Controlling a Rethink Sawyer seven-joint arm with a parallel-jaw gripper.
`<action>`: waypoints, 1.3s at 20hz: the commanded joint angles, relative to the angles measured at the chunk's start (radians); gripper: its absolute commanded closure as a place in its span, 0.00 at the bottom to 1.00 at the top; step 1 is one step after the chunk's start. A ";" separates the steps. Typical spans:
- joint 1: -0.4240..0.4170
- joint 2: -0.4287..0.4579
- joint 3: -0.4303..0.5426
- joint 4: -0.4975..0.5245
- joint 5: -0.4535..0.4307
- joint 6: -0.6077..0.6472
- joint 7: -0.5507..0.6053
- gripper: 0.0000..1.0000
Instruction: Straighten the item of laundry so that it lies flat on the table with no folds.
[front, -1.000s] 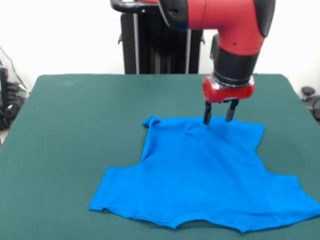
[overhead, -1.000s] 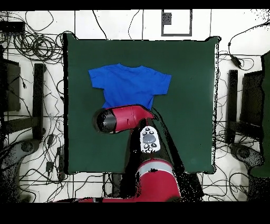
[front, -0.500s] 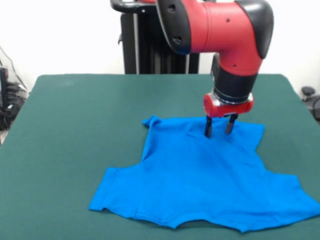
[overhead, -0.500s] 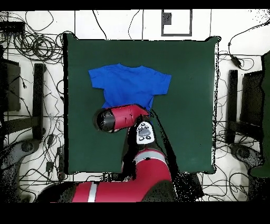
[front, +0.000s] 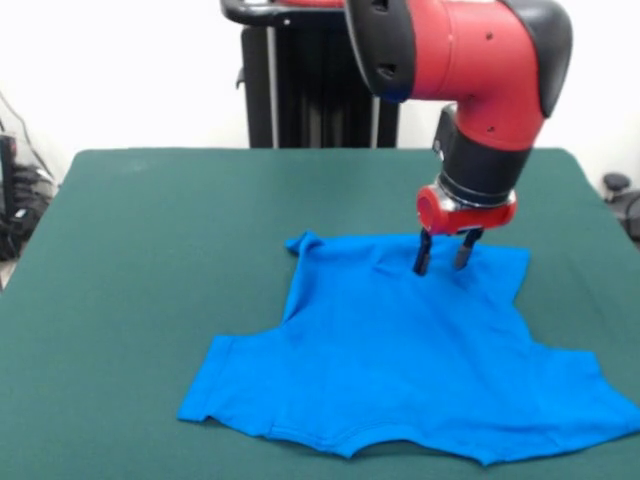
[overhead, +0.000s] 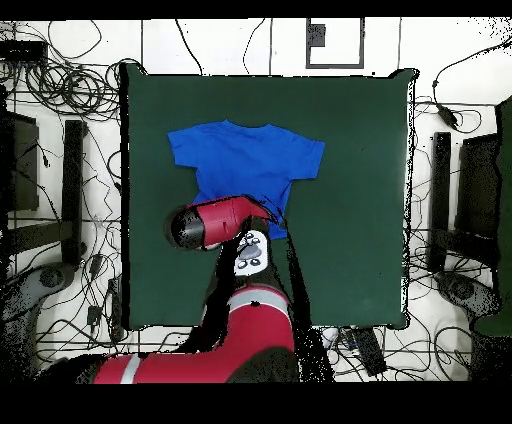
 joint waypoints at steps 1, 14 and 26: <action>0.088 0.069 0.034 -0.084 0.087 0.016 0.250 0.00; 0.133 0.088 0.000 -0.098 0.140 0.000 0.255 0.00; 0.184 0.111 -0.026 -0.100 0.190 -0.035 0.259 0.00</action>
